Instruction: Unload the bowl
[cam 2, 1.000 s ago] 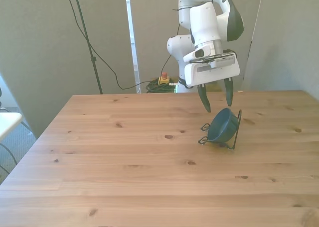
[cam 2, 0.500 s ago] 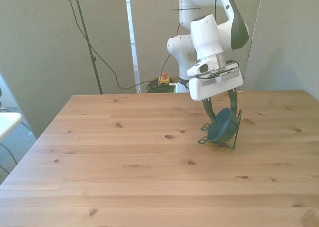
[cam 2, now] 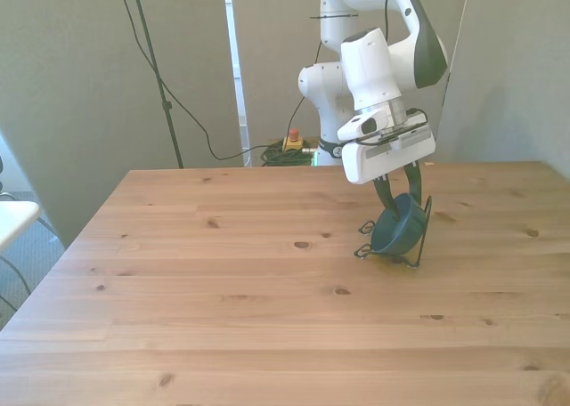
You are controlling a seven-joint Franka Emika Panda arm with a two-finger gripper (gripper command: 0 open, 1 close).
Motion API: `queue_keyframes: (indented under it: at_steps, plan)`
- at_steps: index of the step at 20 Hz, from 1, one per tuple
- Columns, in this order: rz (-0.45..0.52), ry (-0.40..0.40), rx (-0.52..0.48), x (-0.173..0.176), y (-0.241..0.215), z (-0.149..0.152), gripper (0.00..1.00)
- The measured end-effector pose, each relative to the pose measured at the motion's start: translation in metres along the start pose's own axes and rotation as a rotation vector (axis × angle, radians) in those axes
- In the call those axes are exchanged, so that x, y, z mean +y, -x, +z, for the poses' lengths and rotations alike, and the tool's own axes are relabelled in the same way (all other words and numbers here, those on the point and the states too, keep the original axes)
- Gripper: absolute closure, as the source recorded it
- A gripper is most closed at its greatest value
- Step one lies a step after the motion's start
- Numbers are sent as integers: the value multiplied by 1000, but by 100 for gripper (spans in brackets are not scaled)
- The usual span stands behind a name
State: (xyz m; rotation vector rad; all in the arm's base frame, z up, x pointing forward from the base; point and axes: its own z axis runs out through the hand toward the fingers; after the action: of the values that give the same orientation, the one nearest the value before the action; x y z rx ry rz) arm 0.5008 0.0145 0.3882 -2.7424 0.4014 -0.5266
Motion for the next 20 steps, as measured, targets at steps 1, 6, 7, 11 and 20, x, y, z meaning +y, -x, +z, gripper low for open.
queue_keyframes:
  at_steps: [1, 6, 7, 11, 20]
  plan:
    - [-1, -2, -1, 0, 0, -1, 100]
    - [1, -17, -15, -1, 1, -5, 100]
    - [1, -18, -14, 0, 1, -7, 100]
    - [2, -22, -21, 0, 1, -10, 100]
    - [-9, -67, -25, -2, 1, -28, 100]
